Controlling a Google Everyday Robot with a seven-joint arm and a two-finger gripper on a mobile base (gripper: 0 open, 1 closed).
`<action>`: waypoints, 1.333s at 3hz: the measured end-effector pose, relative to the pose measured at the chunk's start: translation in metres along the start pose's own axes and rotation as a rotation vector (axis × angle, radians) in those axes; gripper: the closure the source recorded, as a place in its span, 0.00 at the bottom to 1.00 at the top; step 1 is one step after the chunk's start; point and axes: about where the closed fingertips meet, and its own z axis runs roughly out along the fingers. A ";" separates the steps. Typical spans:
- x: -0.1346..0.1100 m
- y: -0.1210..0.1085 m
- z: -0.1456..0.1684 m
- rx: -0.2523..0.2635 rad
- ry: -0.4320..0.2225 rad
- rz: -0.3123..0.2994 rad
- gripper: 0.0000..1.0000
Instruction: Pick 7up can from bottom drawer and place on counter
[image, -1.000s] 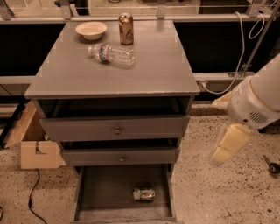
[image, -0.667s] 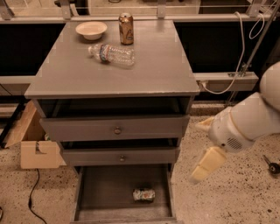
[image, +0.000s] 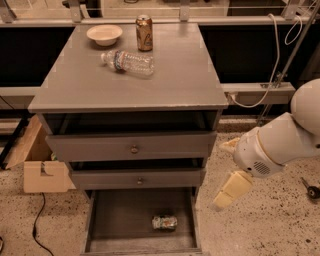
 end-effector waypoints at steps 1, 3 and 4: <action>0.005 0.003 0.037 -0.049 -0.031 0.001 0.00; 0.026 0.018 0.191 -0.145 -0.056 -0.052 0.00; 0.036 0.002 0.268 -0.102 -0.145 -0.016 0.00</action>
Offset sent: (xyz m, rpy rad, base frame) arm 0.0260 0.0997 -0.2163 0.1065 0.0124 0.1075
